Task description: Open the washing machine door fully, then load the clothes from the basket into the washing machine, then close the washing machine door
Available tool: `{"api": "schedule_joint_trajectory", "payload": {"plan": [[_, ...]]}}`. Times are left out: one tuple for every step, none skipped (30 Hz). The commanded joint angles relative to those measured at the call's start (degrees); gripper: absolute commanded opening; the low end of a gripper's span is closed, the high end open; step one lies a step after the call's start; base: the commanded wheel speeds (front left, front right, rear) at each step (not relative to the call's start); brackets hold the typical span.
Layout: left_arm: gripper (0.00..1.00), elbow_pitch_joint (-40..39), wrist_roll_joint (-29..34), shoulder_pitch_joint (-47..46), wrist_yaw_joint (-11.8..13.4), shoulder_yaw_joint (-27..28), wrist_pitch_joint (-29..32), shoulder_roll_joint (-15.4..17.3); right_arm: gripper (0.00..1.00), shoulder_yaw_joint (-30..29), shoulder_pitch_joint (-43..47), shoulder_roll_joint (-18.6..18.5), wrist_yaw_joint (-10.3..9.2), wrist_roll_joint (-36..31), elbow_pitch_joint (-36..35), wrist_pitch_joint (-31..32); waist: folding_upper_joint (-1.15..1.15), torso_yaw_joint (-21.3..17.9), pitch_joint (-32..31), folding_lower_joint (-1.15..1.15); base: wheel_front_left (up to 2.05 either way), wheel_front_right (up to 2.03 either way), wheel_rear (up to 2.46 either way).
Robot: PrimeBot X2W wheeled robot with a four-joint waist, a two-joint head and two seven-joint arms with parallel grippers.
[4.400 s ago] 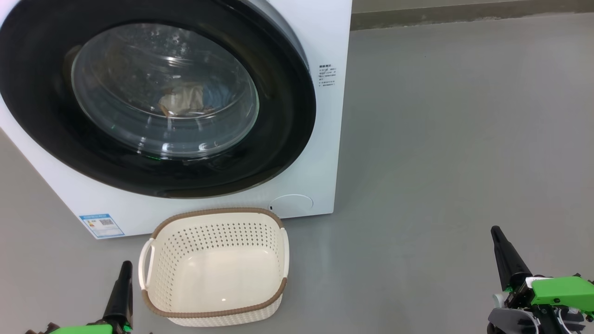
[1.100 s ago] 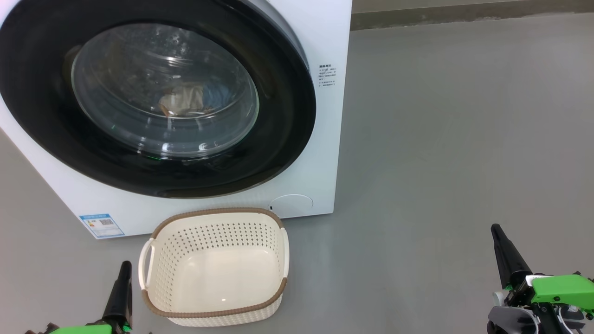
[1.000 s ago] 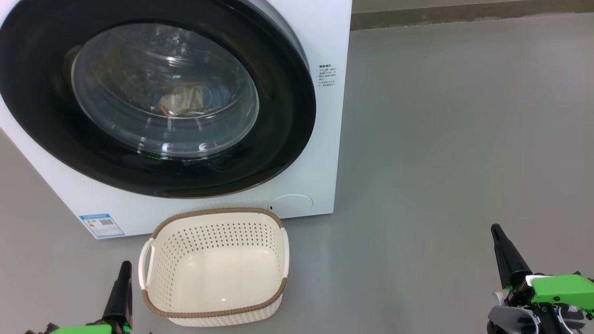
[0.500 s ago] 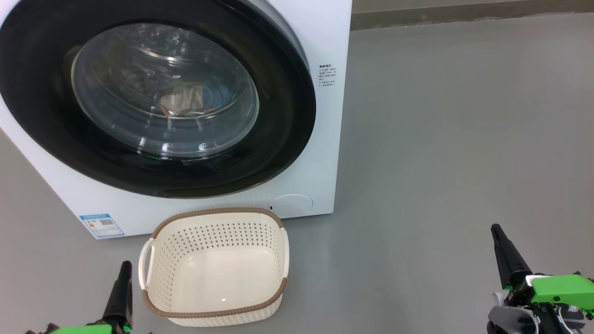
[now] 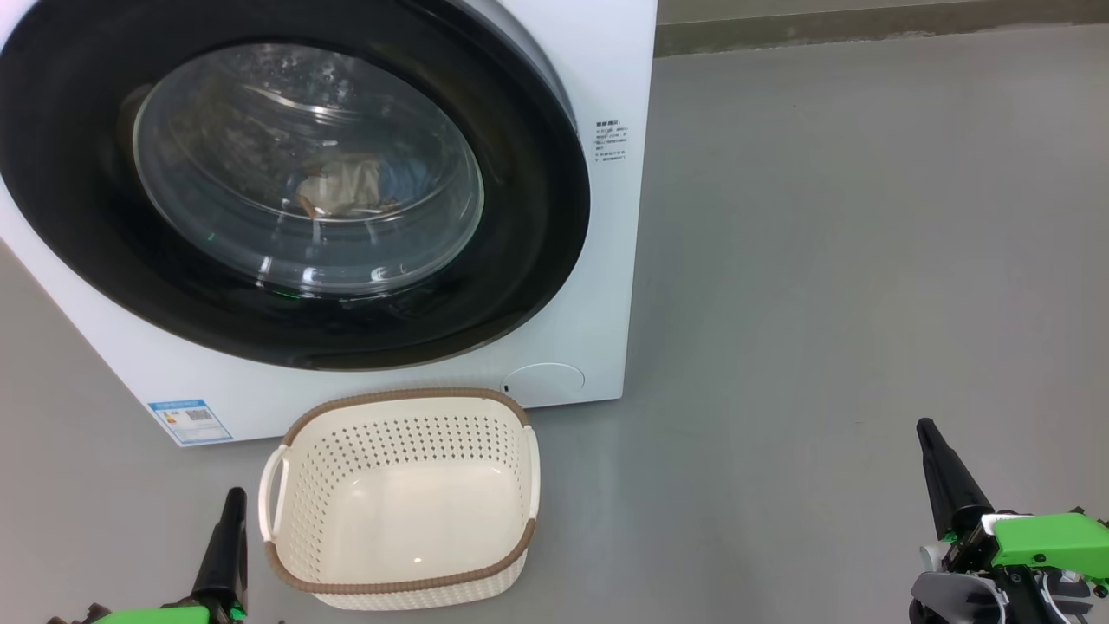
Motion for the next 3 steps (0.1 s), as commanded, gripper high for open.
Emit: {"api": "schedule_joint_trajectory", "payload": {"plan": [[0.00, -1.77, -0.37, -2.41, -0.40, 1.90, 0.38, 0.49, 0.00, 1.12, -2.51, -0.86, 0.19, 0.32, -1.41, 0.41, 0.00, 0.00, 0.00, 0.00, 0.00, 0.00, 0.00], [0.00, -1.77, -0.37, -2.41, -0.40, 1.90, 0.39, 0.49, 0.00, 1.12, -2.51, -0.86, 0.19, 0.32, -1.41, 0.41, 0.00, 0.00, 0.00, 0.00, 0.00, 0.00, 0.00], [0.00, -1.77, -0.37, -2.41, -0.40, 1.90, 0.39, 0.49, 0.00, 1.12, -2.51, -0.86, 0.19, 0.32, -1.41, 0.41, 0.00, 0.00, 0.00, 0.00, 0.00, 0.00, 0.00]]}}
